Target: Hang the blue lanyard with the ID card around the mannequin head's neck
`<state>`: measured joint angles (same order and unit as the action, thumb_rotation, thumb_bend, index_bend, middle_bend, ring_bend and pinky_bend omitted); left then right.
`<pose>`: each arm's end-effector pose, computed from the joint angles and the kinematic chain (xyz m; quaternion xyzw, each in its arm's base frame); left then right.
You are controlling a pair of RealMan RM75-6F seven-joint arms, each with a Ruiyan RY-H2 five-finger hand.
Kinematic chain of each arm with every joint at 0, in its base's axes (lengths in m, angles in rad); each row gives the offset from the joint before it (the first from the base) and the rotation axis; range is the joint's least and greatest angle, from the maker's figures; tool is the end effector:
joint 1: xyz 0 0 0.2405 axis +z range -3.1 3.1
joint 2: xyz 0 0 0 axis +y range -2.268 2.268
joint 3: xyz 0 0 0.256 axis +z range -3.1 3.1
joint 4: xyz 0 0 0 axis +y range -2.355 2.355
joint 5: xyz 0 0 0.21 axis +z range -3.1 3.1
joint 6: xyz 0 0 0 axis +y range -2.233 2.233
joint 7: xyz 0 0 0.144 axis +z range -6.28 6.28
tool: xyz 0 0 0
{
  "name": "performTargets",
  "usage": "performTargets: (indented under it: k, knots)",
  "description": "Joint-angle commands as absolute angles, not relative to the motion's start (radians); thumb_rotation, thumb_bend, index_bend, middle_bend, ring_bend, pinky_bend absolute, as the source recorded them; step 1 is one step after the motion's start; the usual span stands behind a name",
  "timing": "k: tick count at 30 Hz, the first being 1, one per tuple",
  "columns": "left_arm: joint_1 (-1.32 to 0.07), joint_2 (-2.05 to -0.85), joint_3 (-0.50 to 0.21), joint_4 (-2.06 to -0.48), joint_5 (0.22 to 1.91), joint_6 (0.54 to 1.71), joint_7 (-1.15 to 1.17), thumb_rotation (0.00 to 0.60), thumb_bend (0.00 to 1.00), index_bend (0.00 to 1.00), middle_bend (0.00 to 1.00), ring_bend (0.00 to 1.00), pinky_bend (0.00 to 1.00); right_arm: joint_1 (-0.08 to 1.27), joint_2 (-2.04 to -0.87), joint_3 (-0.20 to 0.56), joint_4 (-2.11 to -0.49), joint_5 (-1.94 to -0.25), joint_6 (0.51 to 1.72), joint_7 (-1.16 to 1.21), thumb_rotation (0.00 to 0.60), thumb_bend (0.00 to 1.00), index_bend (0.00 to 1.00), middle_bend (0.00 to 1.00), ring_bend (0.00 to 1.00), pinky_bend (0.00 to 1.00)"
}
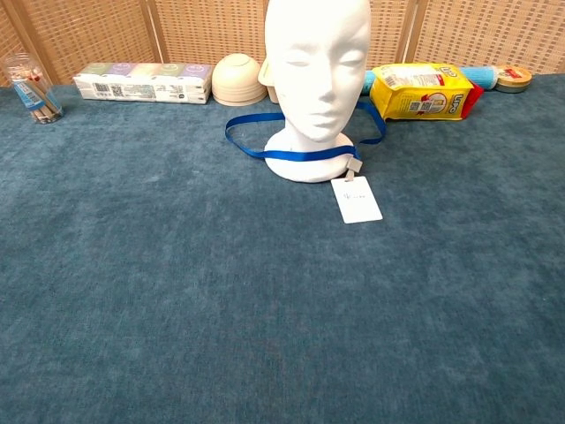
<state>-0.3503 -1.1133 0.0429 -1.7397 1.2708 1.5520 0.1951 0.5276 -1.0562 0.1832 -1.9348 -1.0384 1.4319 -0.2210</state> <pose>-0.2693 0.2348 0.1567 -0.6029 -0.3491 -0.3831 0.6066 -0.1901 -0.3013 0.1730 0.5555 -0.3901 0.4641 0.5690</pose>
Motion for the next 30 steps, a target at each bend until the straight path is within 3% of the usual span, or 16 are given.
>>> performTargets:
  k: [1,12,30]
  knots:
    - [-0.281,-1.106,0.074,-1.703,1.329,1.609,0.140,0.454,0.15,0.45,0.62,0.60,0.66,0.506,-1.067,0.170,-1.921,-1.052,1.435,-0.243,0.000,0.51,0.51,0.73,0.83,0.88]
    - [-0.137,-1.110,0.121,-1.674,1.424,1.707,0.088,0.455,0.15,0.45,0.62,0.60,0.66,0.402,-1.097,0.099,-1.911,-1.108,1.506,-0.318,0.000,0.51,0.54,0.69,0.77,0.84]
    - [0.009,-1.117,0.129,-1.623,1.424,1.737,-0.004,0.452,0.15,0.45,0.62,0.59,0.63,0.246,-1.100,0.027,-1.915,-1.217,1.594,-0.297,0.000,0.51,0.55,0.68,0.76,0.84]
